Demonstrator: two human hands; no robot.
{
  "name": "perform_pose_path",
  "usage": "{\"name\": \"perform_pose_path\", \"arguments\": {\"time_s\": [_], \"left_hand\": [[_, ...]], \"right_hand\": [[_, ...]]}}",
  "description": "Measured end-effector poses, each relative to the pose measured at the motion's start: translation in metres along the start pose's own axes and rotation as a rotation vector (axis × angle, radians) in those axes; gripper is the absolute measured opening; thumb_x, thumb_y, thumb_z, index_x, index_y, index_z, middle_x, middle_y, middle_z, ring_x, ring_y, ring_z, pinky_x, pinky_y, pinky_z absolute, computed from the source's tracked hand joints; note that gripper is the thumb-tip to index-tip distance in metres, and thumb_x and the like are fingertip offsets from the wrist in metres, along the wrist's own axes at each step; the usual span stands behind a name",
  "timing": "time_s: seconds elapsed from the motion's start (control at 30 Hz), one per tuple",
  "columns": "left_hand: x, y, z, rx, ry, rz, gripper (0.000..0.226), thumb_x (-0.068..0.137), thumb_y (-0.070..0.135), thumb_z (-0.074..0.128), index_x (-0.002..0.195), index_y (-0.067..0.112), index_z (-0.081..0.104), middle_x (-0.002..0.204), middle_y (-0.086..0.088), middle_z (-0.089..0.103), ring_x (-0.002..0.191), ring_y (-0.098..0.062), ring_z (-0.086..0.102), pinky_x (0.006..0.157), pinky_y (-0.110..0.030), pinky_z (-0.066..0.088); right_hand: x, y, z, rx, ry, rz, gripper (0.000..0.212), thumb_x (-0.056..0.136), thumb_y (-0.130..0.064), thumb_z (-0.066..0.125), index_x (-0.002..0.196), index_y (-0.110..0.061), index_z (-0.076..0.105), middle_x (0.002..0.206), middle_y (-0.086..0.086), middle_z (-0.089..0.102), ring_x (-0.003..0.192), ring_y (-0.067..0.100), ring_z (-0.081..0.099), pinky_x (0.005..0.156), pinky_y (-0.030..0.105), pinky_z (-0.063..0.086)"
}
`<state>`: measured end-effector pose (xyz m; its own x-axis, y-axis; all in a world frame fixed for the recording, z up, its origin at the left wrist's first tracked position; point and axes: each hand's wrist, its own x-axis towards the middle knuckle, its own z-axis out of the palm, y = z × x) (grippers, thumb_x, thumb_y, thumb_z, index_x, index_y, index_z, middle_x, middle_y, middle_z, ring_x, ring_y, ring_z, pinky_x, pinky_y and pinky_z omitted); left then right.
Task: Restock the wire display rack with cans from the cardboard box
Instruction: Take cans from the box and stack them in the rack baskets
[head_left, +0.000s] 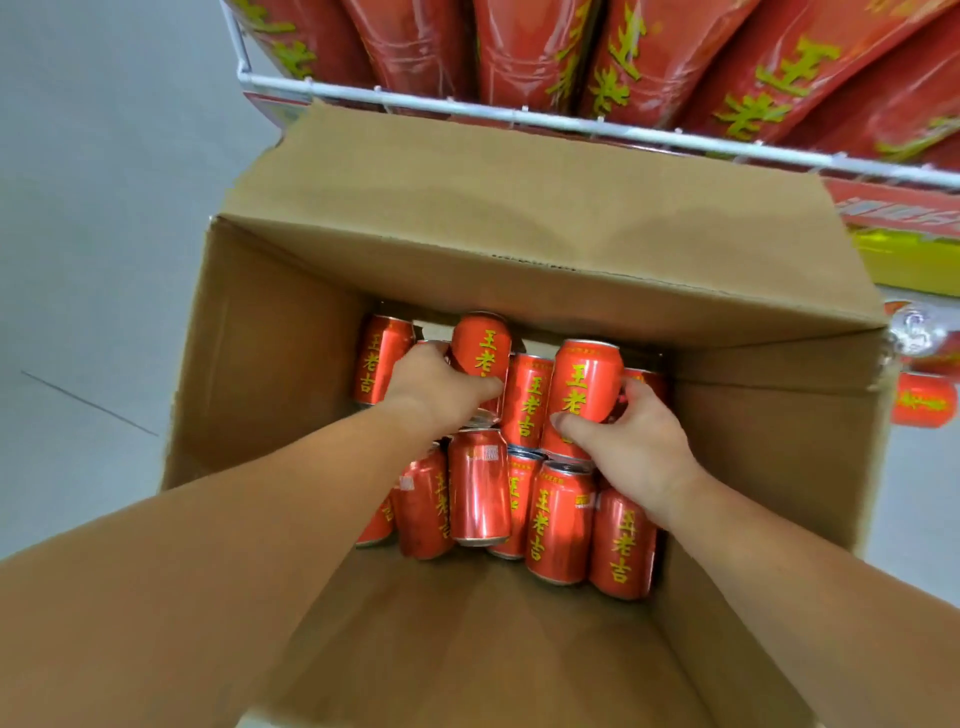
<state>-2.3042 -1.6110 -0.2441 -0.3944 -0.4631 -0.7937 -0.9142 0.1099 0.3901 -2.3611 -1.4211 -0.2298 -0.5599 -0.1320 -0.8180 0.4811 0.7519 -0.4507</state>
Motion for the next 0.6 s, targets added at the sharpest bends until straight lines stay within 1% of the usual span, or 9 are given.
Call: {"name": "perform_pose_path", "arguments": {"time_s": [0.07, 0.17, 0.2, 0.27, 0.37, 0.4, 0.43, 0.53, 0.6], "left_hand": [[-0.024, 0.003, -0.016, -0.05, -0.012, 0.002, 0.066, 0.076, 0.034, 0.085, 0.134, 0.02, 0.055, 0.117, 0.002, 0.065, 0.103, -0.016, 0.062, 0.096, -0.037, 0.05], [-0.065, 0.006, -0.043, -0.078, -0.04, 0.046, 0.076, 0.074, 0.031, 0.086, 0.141, 0.023, 0.05, 0.117, 0.001, 0.066, 0.104, -0.018, 0.066, 0.098, -0.046, 0.053], [-0.08, 0.008, -0.051, -0.079, -0.038, 0.071, 0.075, 0.074, 0.03, 0.087, 0.139, 0.023, 0.051, 0.116, 0.003, 0.065, 0.103, -0.017, 0.066, 0.097, -0.045, 0.054], [-0.112, 0.013, -0.069, -0.075, -0.019, 0.126, 0.073, 0.073, 0.03, 0.087, 0.136, 0.028, 0.05, 0.112, 0.008, 0.065, 0.1, -0.012, 0.066, 0.093, -0.039, 0.055], [-0.164, 0.029, -0.095, -0.062, 0.031, 0.204, 0.064, 0.074, 0.028, 0.087, 0.127, 0.032, 0.051, 0.102, 0.017, 0.063, 0.091, 0.0, 0.064, 0.077, -0.017, 0.049], [-0.18, 0.035, -0.104, -0.07, 0.042, 0.222, 0.062, 0.074, 0.027, 0.087, 0.124, 0.033, 0.051, 0.101, 0.018, 0.063, 0.089, 0.002, 0.064, 0.074, -0.014, 0.047], [-0.197, 0.042, -0.113, -0.085, 0.049, 0.238, 0.062, 0.073, 0.026, 0.088, 0.122, 0.033, 0.051, 0.101, 0.016, 0.065, 0.089, 0.002, 0.064, 0.075, -0.013, 0.047], [-0.246, 0.067, -0.138, -0.134, 0.058, 0.295, 0.065, 0.071, 0.027, 0.089, 0.125, 0.03, 0.054, 0.106, 0.011, 0.068, 0.093, -0.001, 0.067, 0.088, -0.027, 0.054], [-0.28, 0.088, -0.156, -0.153, 0.079, 0.338, 0.064, 0.07, 0.025, 0.09, 0.124, 0.031, 0.055, 0.101, 0.011, 0.069, 0.087, 0.001, 0.067, 0.084, -0.025, 0.054]], "right_hand": [[-0.018, -0.008, -0.013, 0.018, -0.024, -0.013, 0.067, 0.078, -0.037, 0.083, 0.134, -0.03, 0.048, 0.116, -0.004, 0.062, 0.104, 0.018, 0.064, 0.09, 0.04, 0.054], [-0.052, -0.023, -0.031, 0.036, -0.034, -0.061, 0.058, 0.077, -0.03, 0.084, 0.126, -0.03, 0.051, 0.107, -0.007, 0.064, 0.092, 0.01, 0.063, 0.073, 0.026, 0.05], [-0.065, -0.029, -0.036, 0.035, -0.043, -0.072, 0.058, 0.078, -0.029, 0.084, 0.125, -0.032, 0.05, 0.105, -0.008, 0.063, 0.091, 0.009, 0.063, 0.071, 0.025, 0.049], [-0.092, -0.041, -0.047, 0.02, -0.041, -0.105, 0.059, 0.077, -0.029, 0.084, 0.124, -0.032, 0.049, 0.104, -0.009, 0.064, 0.091, 0.008, 0.063, 0.075, 0.027, 0.049], [-0.136, -0.062, -0.067, 0.002, -0.015, -0.167, 0.052, 0.076, -0.025, 0.083, 0.116, -0.03, 0.051, 0.098, -0.011, 0.064, 0.086, 0.002, 0.062, 0.072, 0.024, 0.048], [-0.151, -0.07, -0.073, 0.007, -0.009, -0.175, 0.05, 0.076, -0.025, 0.083, 0.114, -0.032, 0.05, 0.098, -0.011, 0.064, 0.086, 0.002, 0.062, 0.072, 0.024, 0.048], [-0.166, -0.079, -0.081, 0.016, -0.003, -0.182, 0.049, 0.076, -0.024, 0.082, 0.111, -0.033, 0.05, 0.099, -0.01, 0.065, 0.087, 0.003, 0.063, 0.075, 0.026, 0.05], [-0.213, -0.108, -0.104, 0.033, -0.001, -0.206, 0.049, 0.069, -0.031, 0.082, 0.11, -0.033, 0.055, 0.1, -0.007, 0.07, 0.09, 0.011, 0.068, 0.086, 0.039, 0.057], [-0.248, -0.131, -0.12, 0.042, 0.016, -0.234, 0.049, 0.065, -0.035, 0.081, 0.109, -0.031, 0.058, 0.096, -0.006, 0.072, 0.086, 0.012, 0.07, 0.084, 0.041, 0.059]]}}
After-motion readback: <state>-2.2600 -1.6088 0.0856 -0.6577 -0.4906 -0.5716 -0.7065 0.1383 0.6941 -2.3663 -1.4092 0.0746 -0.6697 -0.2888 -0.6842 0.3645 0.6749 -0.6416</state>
